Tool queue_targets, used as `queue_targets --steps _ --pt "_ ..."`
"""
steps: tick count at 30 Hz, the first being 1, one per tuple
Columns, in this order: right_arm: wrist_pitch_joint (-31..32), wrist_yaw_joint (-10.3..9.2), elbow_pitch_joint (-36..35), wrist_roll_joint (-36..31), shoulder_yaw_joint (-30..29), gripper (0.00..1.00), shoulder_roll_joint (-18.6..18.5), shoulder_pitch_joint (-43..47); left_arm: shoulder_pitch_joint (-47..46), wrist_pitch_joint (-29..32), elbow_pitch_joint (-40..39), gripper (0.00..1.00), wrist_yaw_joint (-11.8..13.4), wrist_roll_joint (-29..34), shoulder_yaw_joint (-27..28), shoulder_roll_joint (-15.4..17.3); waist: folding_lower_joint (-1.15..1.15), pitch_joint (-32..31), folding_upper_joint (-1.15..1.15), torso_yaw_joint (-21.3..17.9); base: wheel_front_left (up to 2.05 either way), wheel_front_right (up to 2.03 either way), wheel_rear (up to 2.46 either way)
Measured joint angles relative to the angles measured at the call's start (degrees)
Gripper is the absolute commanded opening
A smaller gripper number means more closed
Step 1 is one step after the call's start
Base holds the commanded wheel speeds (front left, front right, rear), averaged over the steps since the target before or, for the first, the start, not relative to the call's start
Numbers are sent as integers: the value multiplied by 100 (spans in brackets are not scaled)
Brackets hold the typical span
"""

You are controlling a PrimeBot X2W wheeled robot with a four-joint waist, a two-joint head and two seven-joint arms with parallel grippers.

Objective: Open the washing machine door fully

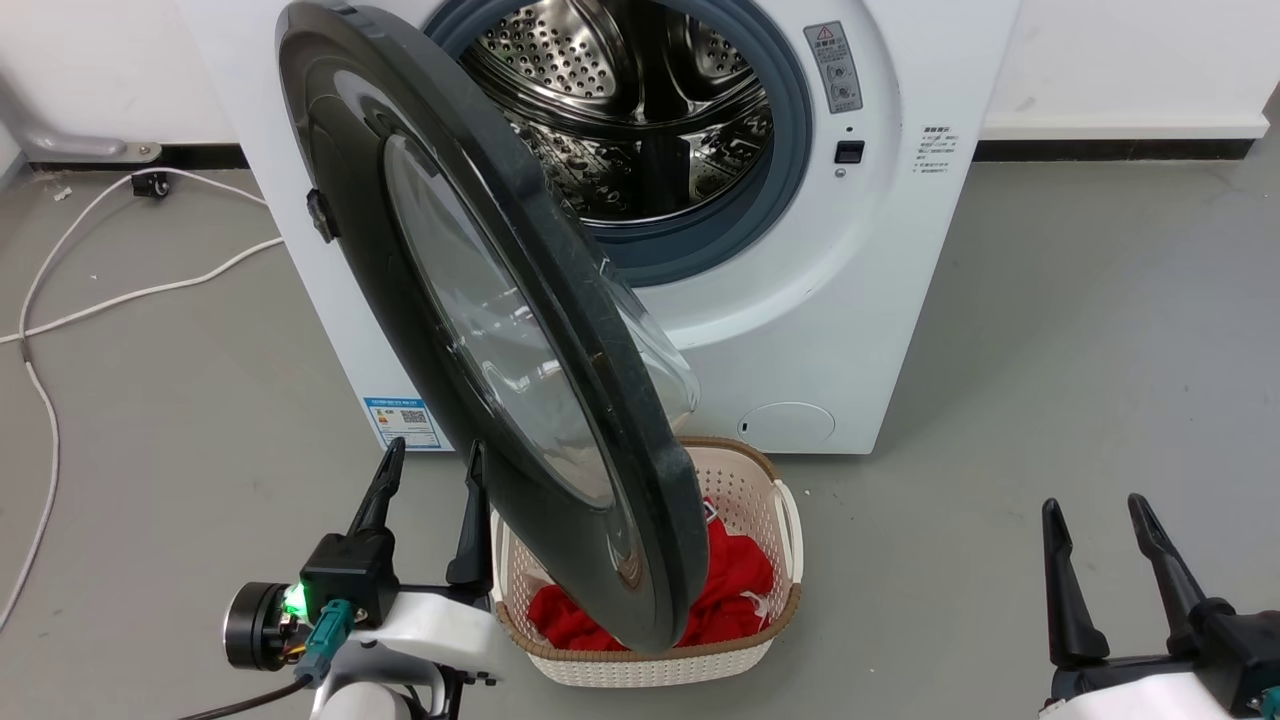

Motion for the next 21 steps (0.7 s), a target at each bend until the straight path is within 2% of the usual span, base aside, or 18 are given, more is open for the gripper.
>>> queue_targets --steps 11,12,13,21 --pt "-48 0 105 1 11 100 1 -108 1 0 -9 100 25 -21 -38 0 0 31 0 9 0 0 0" --pt "-48 0 105 1 10 100 1 -115 1 0 -13 46 25 -34 -40 0 0 34 0 9 0 0 0" --pt "-47 0 105 2 9 100 1 -122 1 0 -20 0 16 -41 -48 0 0 38 0 8 0 0 0" --pt "3 0 43 30 14 100 1 -123 2 0 -66 0 7 -48 -55 0 0 62 0 7 0 0 0"
